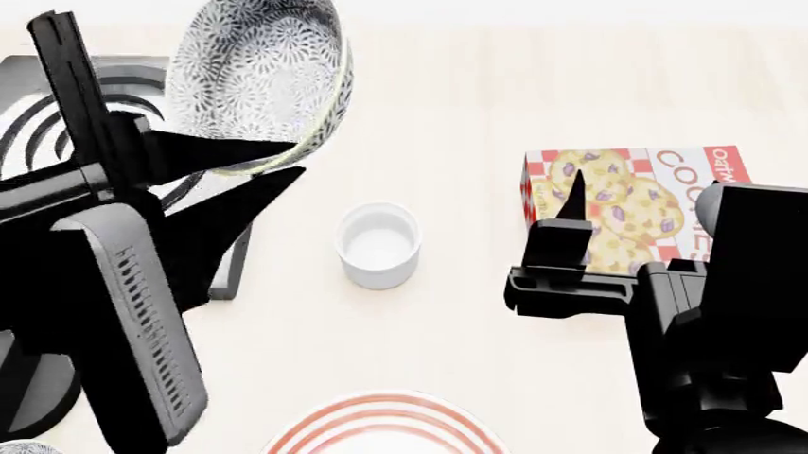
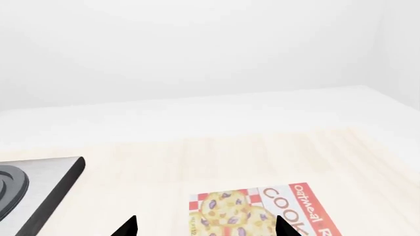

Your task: Pick the akita bowl on the stove and place it on the plate.

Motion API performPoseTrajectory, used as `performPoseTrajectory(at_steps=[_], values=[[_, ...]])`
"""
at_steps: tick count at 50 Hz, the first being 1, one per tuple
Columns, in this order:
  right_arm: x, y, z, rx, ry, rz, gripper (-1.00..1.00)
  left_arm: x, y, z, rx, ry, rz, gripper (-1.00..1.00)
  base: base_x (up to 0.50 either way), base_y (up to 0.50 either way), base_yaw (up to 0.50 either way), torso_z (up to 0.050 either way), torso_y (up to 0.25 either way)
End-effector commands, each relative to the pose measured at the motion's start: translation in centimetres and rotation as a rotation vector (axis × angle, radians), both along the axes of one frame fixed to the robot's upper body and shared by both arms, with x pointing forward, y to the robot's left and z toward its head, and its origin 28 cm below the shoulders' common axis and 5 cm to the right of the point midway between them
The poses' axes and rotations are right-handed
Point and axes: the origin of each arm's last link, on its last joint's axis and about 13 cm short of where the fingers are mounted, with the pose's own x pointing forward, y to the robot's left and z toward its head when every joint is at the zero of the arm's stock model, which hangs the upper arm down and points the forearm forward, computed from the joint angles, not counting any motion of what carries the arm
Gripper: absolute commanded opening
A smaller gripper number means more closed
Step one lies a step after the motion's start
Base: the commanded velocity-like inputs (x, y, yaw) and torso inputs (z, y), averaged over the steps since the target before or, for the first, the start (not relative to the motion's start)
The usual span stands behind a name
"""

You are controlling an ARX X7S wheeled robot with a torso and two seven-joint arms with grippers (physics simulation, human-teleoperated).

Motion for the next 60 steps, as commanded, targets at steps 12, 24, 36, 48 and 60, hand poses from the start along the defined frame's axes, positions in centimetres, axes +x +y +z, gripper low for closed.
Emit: performPoseTrajectory(at_steps=[12,24,36,48,60], values=[[0.0,0.0,0.0,0.000,0.000,-0.001,1.00,-3.5,0.5,-2.8,0.326,0.048,-0.193,-1.00,0.00,0.00,0.00,0.000,0.001],[0.0,0.0,0.0,0.000,0.001,0.000,1.00,-4.1,-0.6,-3.7,0.371,0.092,-0.273,-1.00,0.00,0.00,0.00,0.000,0.000],[-0.1,0.0,0.1,0.000,0.000,0.000,1.00,-3.6,-1.7,-5.0,0.373,0.113,-0.289,-1.00,0.00,0.00,0.00,0.000,0.000],[0.0,0.0,0.0,0.000,0.000,0.000,1.00,-2.9,-2.5,-6.6,0.360,0.177,-0.291,-1.00,0.00,0.00,0.00,0.000,0.000],[0.0,0.0,0.0,-0.001,-0.001,-0.001,1.00,-2.4,-2.7,-8.0,0.351,0.224,-0.269,-1.00,0.00,0.00,0.00,0.000,0.001]])
